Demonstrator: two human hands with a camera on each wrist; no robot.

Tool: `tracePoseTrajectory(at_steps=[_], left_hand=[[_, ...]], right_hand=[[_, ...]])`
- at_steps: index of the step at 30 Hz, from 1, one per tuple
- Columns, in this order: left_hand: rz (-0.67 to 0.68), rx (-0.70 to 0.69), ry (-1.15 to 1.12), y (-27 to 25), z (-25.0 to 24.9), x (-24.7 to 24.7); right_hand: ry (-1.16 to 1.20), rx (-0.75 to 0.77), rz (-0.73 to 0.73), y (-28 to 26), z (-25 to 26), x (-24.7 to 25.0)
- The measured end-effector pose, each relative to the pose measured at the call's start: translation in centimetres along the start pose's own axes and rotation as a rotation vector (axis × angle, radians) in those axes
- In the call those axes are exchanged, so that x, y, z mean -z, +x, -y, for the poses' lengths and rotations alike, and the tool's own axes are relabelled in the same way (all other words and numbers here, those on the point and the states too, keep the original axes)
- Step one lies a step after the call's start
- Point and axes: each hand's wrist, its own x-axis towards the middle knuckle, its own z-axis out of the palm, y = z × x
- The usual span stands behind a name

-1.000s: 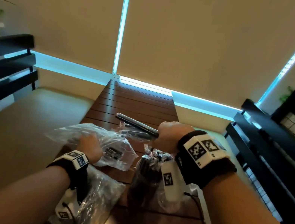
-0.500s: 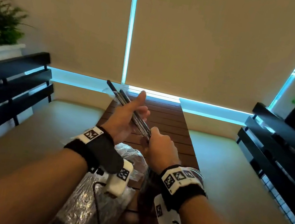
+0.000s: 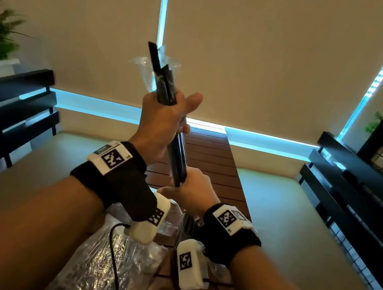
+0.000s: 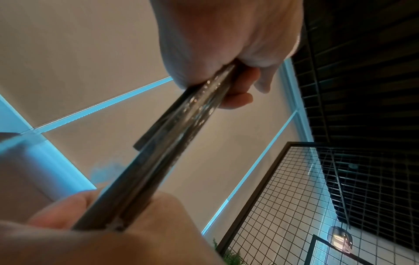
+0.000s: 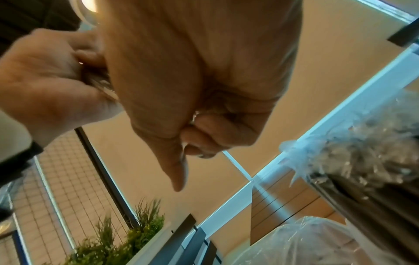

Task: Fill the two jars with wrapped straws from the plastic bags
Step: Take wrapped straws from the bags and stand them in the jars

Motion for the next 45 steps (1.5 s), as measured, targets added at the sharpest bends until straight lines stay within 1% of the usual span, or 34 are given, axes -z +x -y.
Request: tracePoseTrajectory(at_steps=[3,6,9,10,11,12,13,14,15,18,21,24,27,29,32,34,36,38,39,41,43,44,45], left_hand=[[0.067,-0.069,0.112,-0.8,0.4,-0.6],[0.076,-0.084,0.207,-1.8,1.3,-0.9],[0.055,-0.075,0.22,-1.4,2.0,-0.7],[0.034,-0.07,0.218,-1.1,2.3,-0.4],[0.014,-0.059,0.222,-1.0,2.7,-0.1],[-0.008,-0.041,0.229,-0.9,3.4,0.2],[-0.031,-0.016,0.237,-1.0,4.2,0.5],[-0.052,0.01,0.248,-1.1,4.9,0.7],[-0.069,0.04,0.262,-1.4,5.8,0.9],[-0.106,0.118,0.263,-2.2,8.6,0.9],[-0.129,0.134,0.276,-2.9,11.1,0.3],[-0.162,0.174,0.232,-3.2,12.5,-0.5],[-0.218,0.232,0.147,-3.1,13.2,-1.3],[-0.276,0.271,0.113,-2.8,13.8,-1.5],[-0.399,0.331,0.061,-2.4,14.8,-1.3],[-0.417,0.355,0.071,-2.8,15.4,-1.2],[-0.365,0.37,0.102,-3.7,16.0,-1.1],[-0.278,0.371,0.107,-4.5,16.2,-0.9],[-0.217,0.364,0.098,-4.7,16.2,-0.7],[-0.041,0.347,0.078,-5.2,16.3,-0.4],[0.134,0.325,0.155,-5.9,16.7,-0.5],[0.182,0.325,0.217,-6.5,17.0,-0.5],[0.2,0.329,0.268,-7.1,17.3,-0.5]], right_hand=[[0.048,-0.056,0.018,0.6,0.4,0.1],[0.063,-0.072,0.052,0.5,0.7,-0.1],[0.042,-0.064,0.079,0.2,0.2,0.2],[-0.013,-0.047,0.083,0.1,-0.1,0.7],[-0.134,-0.031,0.068,-0.1,-0.6,1.3],[-0.304,-0.024,0.039,-0.2,-1.2,1.9],[-0.459,-0.04,0.013,-0.4,-2.0,2.6],[-0.547,-0.076,0.004,-0.5,-2.9,3.1],[-0.567,-0.118,0.023,-0.8,-3.8,3.4],[-0.466,-0.206,0.139,-1.3,-6.4,2.7],[-0.348,-0.21,0.187,-1.5,-8.5,0.7],[-0.241,-0.182,0.134,-1.6,-9.9,-1.2],[-0.171,-0.138,0.019,-1.6,-10.8,-2.7],[-0.162,-0.128,-0.046,-1.6,-11.4,-3.1],[-0.167,-0.129,-0.089,-1.3,-11.7,-3.3],[-0.19,-0.121,-0.12,-1.2,-11.6,-3.5],[-0.201,-0.122,-0.154,-1.1,-11.5,-3.7],[-0.191,-0.127,-0.175,-1.1,-11.6,-3.8],[-0.187,-0.123,-0.18,-1.1,-11.7,-3.8],[-0.182,-0.1,-0.183,-1.1,-11.7,-3.7],[-0.175,-0.08,-0.179,-1.0,-11.7,-3.7],[-0.162,-0.079,-0.179,-0.9,-11.8,-3.7],[-0.147,-0.08,-0.185,-0.8,-11.9,-3.7]])
